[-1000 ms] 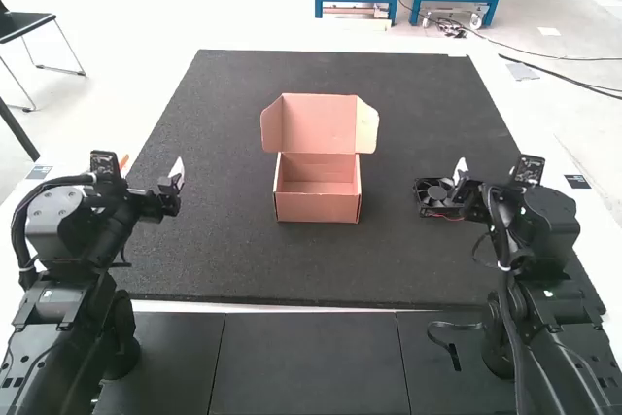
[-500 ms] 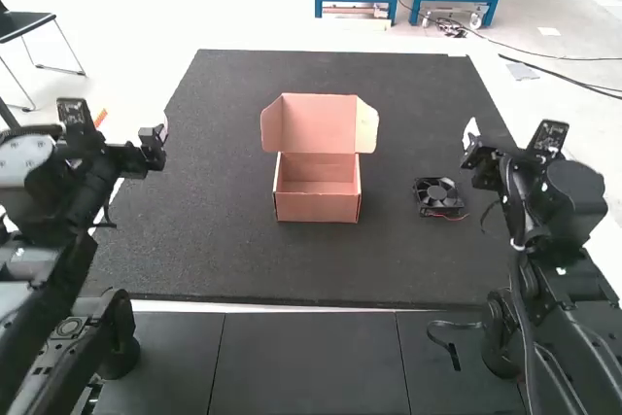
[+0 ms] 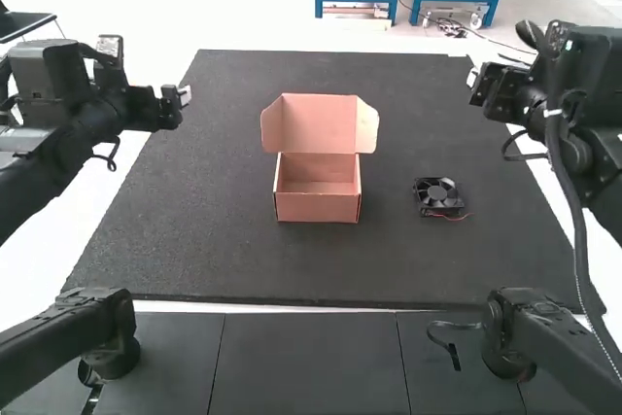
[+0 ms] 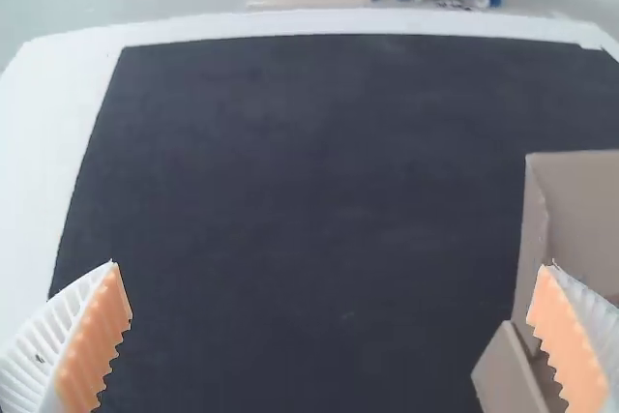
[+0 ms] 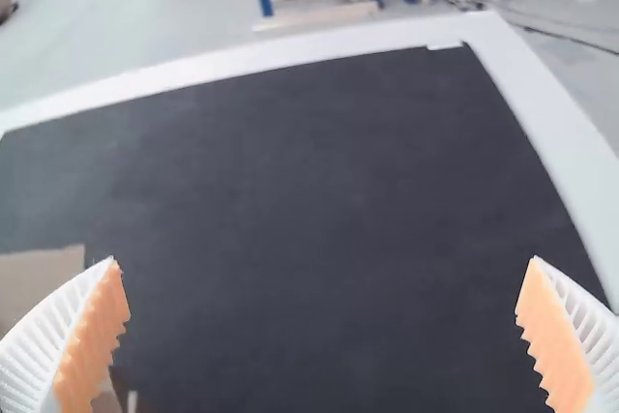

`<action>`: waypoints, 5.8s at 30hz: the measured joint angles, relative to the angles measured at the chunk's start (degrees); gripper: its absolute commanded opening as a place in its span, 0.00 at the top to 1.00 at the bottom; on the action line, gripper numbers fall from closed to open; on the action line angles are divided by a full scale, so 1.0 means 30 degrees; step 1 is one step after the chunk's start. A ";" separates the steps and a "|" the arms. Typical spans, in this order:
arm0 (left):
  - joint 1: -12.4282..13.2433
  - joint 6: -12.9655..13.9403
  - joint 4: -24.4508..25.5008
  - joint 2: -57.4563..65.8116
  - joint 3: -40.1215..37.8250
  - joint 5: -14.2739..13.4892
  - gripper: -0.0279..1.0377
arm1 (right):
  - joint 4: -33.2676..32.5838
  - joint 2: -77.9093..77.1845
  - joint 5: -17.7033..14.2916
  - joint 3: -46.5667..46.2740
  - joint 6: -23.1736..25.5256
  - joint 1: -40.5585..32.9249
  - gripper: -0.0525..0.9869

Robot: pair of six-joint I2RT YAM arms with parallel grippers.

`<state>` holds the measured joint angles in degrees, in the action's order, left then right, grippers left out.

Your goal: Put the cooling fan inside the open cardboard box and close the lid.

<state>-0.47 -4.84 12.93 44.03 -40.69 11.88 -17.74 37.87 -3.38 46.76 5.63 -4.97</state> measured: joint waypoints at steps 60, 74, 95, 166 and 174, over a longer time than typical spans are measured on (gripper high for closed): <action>-0.8007 0.1545 1.0127 -0.1195 -0.3402 -0.1406 0.07 | -1.0630 1.9402 0.2579 0.8298 -0.7242 0.5195 0.08; -0.8007 0.1756 1.0149 -0.1202 -0.3402 -0.1472 0.07 | -1.0637 2.1682 0.2710 0.8896 -0.7249 0.5195 0.08; -0.8007 0.1763 1.0098 -0.1195 -0.3402 -0.1537 0.07 | -0.9158 2.3248 0.2718 0.8910 -0.6914 0.5034 0.08; -0.8000 0.1829 0.9530 -0.1180 -0.3942 -0.1537 0.07 | -0.9500 2.5012 0.5071 0.9056 -0.4583 0.4415 0.97; -0.8007 0.1712 0.9085 -0.1180 -0.3869 -0.1537 0.07 | -0.9989 2.0138 0.6069 0.7380 -0.3381 0.4415 0.97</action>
<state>-24.49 0.30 40.18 40.49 -52.29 7.27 -47.70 98.28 14.83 68.90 -4.51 8.27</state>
